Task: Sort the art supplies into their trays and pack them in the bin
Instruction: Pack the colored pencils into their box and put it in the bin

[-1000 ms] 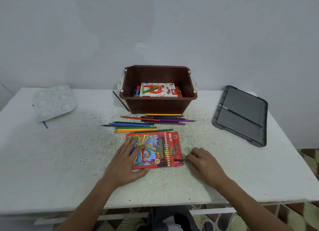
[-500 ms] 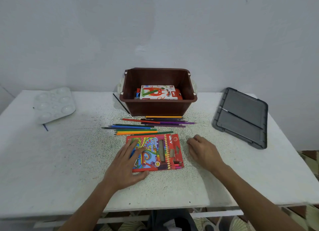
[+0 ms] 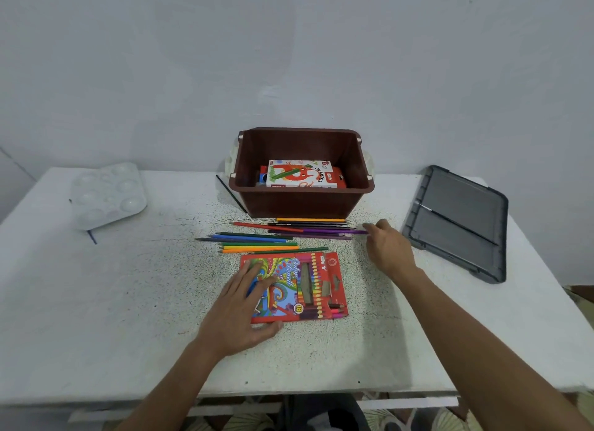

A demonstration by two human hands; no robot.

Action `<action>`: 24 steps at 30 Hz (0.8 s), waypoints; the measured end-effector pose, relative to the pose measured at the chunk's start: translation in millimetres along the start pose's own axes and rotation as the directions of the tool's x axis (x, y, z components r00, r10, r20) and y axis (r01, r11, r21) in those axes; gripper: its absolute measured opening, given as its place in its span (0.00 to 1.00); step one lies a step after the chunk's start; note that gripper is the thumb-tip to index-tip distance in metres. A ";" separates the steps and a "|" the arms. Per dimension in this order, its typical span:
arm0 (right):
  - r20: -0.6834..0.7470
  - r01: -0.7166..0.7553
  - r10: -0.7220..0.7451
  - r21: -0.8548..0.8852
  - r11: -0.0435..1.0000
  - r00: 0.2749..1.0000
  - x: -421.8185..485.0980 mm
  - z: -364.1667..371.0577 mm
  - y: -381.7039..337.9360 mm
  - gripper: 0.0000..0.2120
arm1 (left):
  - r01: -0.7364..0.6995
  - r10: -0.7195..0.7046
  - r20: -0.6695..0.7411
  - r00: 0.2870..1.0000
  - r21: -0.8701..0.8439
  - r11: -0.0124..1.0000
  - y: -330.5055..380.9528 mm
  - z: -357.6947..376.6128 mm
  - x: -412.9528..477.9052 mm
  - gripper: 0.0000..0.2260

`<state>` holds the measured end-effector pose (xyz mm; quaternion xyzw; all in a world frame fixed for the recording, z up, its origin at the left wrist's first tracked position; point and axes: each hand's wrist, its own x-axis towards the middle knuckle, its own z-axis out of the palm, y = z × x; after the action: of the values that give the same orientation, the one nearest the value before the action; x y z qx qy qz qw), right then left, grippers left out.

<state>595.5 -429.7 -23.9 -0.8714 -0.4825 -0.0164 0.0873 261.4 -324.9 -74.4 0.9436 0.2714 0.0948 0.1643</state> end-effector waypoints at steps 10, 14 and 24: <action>-0.033 -0.001 -0.002 -0.091 0.996 0.999 0.4 3.7 0.9 0.07 | 0.005 -0.005 0.008 1.000 0.009 1.000 -0.2 0.0 0.0 0.38; -0.124 0.004 -0.015 -0.088 0.996 0.992 -2.1 -2.0 12.8 0.04 | -0.002 0.002 0.007 1.000 0.016 1.000 0.1 0.4 0.3 0.38; -0.138 0.227 -0.243 -0.122 0.966 0.960 -22.2 -26.2 55.0 0.07 | -0.017 0.017 -0.010 1.000 0.007 1.000 1.3 -0.2 0.0 0.38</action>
<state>631.5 -481.2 -8.1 -0.8075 -0.5730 -0.1183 0.0752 262.0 -325.9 -73.7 0.9459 0.2644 0.1000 0.1591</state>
